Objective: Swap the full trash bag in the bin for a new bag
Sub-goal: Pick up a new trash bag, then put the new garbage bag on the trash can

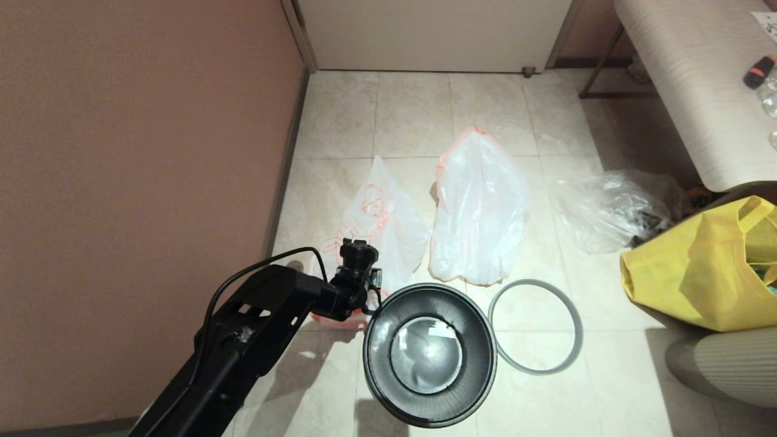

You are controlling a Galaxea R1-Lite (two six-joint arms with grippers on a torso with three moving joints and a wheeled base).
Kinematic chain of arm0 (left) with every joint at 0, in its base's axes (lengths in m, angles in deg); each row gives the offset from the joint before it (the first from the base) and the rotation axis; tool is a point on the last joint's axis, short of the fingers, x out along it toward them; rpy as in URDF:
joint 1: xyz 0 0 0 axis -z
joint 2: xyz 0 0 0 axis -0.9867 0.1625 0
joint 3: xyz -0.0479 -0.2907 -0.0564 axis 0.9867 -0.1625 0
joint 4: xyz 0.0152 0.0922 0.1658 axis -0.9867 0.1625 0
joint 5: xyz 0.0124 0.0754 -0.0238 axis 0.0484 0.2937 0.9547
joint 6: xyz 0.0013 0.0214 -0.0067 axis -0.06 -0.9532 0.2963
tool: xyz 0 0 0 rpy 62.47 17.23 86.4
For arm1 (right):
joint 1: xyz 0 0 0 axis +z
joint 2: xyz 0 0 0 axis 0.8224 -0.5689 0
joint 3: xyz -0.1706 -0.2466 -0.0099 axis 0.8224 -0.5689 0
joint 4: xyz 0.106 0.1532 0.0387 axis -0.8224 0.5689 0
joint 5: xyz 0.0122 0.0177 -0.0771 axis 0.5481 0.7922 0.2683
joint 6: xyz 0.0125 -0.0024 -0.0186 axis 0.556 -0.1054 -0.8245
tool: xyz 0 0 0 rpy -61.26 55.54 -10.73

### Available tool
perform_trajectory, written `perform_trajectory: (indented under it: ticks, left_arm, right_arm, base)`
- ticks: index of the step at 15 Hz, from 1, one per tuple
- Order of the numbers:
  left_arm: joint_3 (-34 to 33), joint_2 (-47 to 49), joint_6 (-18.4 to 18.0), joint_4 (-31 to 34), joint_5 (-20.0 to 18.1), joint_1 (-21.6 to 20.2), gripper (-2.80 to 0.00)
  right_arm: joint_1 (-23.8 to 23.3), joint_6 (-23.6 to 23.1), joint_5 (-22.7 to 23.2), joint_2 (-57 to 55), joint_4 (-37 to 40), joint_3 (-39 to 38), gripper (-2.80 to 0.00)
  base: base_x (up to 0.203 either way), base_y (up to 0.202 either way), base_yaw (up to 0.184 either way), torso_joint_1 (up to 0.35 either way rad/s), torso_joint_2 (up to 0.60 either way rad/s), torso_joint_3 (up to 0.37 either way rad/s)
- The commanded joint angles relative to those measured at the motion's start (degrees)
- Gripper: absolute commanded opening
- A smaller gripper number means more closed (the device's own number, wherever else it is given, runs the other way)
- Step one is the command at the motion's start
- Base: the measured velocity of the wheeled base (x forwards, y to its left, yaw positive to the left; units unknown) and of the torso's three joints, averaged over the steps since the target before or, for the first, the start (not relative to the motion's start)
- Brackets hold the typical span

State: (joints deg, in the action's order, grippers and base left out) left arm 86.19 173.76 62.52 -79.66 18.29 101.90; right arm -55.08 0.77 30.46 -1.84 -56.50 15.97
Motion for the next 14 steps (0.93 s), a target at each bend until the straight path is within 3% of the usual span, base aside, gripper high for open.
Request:
perform_trajectory:
  ticks: [1,3,8,10,14]
  left_arm:
    - [-0.77,-0.39,0.46,0.04,1.92,0.21,-2.80]
    - [-3.84,-3.31,2.60,0.15,5.00,0.68,-2.80]
    - [-29.74,-21.93,11.23,0.05,6.45,2.76,-2.80]
    - [-36.98,-30.17,14.08,0.08,6.66,4.41,-2.80]
    - [-47.84,-42.45,15.48,0.30,7.41,5.78,-2.80]
  right_arm:
    - [0.02,0.02,-0.02,-0.05,0.03,0.01,-2.80]
    - [0.02,0.02,-0.02,-0.05,0.03,0.01,-2.80]
    - [0.02,0.02,-0.02,-0.05,0.03,0.01,-2.80]
    - [0.02,0.02,-0.02,-0.05,0.03,0.01,-2.80]
    - [0.02,0.02,-0.02,-0.05,0.03,0.01,-2.80]
  base:
    - [0.000,0.000,0.000,0.000,0.00,0.000]
    - [0.000,0.000,0.000,0.000,0.00,0.000]
    - [0.000,0.000,0.000,0.000,0.00,0.000]
    - [0.000,0.000,0.000,0.000,0.00,0.000]
    - [0.000,0.000,0.000,0.000,0.00,0.000]
